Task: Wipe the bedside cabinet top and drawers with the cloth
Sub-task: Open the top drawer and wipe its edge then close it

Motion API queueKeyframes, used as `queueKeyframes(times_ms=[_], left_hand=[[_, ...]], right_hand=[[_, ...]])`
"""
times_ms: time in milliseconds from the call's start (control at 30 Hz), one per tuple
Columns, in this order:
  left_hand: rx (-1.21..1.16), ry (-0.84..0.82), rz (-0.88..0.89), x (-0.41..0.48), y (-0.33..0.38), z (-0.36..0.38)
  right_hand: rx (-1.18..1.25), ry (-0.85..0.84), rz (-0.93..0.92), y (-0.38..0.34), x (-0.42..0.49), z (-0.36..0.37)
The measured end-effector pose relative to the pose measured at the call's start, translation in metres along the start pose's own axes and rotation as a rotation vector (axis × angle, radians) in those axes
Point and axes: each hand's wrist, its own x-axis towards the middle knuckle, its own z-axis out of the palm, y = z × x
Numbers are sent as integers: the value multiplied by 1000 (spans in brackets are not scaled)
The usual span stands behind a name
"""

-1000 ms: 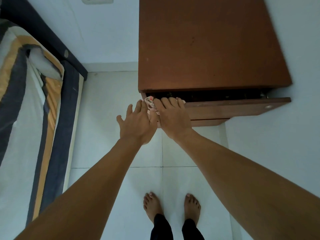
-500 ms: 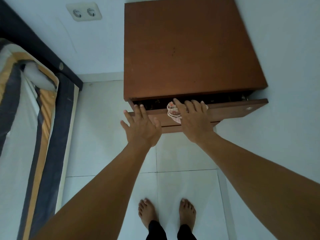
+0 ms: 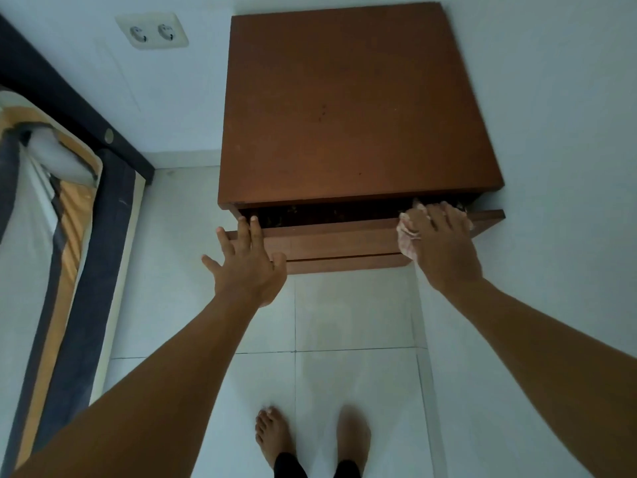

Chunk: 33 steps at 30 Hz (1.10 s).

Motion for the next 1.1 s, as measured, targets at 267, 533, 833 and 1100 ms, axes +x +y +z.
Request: queueKeyframes(times_ms=[267,533,833,1100], left_hand=[[7,39,27,-3,-4,4],[77,210,123,-1,-20,21],[18,515,271,5,-46,49],[-103,771,319,16,-50,73]], right_hand=[[250,279,114,52,-18,3],[306,286,293,47,-8,11],[297,356,440,29,-3,6],[646,883,236,-71,-7,-8]])
